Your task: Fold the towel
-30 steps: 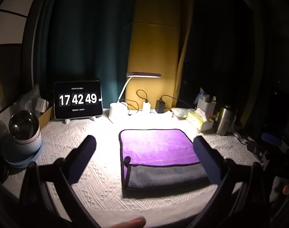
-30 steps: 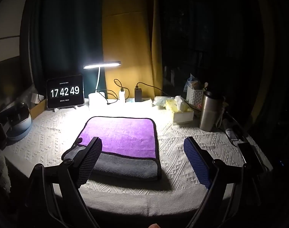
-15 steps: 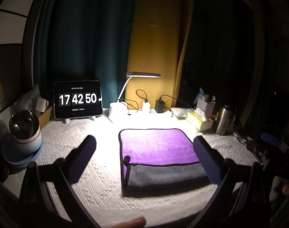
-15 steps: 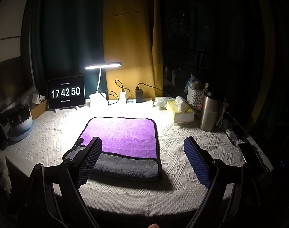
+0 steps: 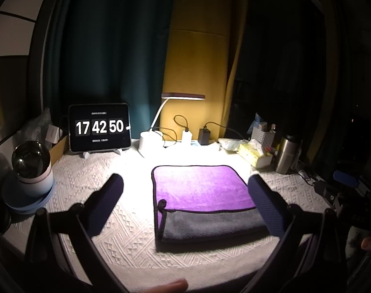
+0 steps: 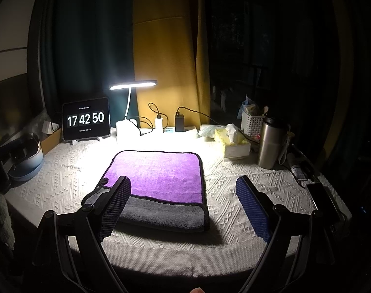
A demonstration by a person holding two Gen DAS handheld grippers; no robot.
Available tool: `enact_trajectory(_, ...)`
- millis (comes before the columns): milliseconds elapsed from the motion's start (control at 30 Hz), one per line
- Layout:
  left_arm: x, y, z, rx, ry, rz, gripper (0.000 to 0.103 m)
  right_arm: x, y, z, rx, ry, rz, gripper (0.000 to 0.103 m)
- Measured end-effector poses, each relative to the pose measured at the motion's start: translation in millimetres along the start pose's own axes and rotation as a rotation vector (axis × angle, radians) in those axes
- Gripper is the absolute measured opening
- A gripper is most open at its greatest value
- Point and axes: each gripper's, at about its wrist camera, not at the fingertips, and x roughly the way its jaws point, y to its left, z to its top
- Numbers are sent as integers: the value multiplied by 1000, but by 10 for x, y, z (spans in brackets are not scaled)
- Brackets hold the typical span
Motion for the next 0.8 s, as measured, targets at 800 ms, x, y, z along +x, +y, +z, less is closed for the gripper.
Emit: enact_trajectory(800, -87, -14, 2, 7, -28, -20, 102, -3, 4, -2, 1, -5, 3, 90)
